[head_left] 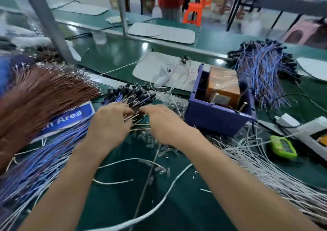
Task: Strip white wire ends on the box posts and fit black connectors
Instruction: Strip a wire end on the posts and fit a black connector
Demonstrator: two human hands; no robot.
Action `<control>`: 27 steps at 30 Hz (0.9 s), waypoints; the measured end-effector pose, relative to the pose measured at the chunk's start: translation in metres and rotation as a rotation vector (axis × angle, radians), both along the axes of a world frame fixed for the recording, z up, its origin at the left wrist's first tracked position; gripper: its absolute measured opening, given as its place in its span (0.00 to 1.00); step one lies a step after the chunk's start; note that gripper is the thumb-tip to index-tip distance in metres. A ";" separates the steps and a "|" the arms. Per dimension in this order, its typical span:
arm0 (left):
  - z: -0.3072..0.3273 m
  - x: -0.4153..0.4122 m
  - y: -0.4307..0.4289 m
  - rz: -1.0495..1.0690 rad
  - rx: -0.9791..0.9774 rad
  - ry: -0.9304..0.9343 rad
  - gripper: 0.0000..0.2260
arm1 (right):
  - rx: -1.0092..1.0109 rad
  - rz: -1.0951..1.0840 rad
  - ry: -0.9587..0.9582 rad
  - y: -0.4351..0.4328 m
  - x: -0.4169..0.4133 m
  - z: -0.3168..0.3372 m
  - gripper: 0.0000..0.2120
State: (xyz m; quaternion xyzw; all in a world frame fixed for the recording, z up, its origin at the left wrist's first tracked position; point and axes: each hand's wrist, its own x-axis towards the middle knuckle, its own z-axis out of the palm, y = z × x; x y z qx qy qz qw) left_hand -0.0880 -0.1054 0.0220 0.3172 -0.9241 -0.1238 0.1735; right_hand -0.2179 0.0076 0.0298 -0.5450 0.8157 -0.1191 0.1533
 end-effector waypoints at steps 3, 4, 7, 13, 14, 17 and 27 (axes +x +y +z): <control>-0.011 -0.001 -0.012 -0.010 -0.101 -0.049 0.17 | 0.011 0.011 0.000 -0.035 0.001 -0.003 0.41; -0.015 -0.002 -0.012 -0.005 -0.112 -0.048 0.19 | -0.003 -0.008 -0.018 -0.042 0.001 -0.005 0.42; -0.024 -0.003 -0.015 0.028 -0.091 0.006 0.23 | -0.033 -0.005 -0.013 -0.058 -0.003 -0.010 0.40; -0.029 -0.008 -0.024 -0.012 -0.069 0.056 0.16 | -0.206 -0.062 0.111 -0.066 -0.011 -0.015 0.25; -0.029 -0.009 -0.024 -0.017 -0.063 0.053 0.15 | -0.227 -0.073 0.140 -0.066 -0.011 -0.013 0.23; -0.029 -0.009 -0.026 -0.019 -0.027 0.090 0.16 | -0.274 -0.060 0.233 -0.063 -0.013 -0.006 0.20; -0.031 -0.017 -0.029 -0.089 -0.028 0.162 0.11 | -0.018 0.017 0.220 -0.054 -0.016 0.002 0.11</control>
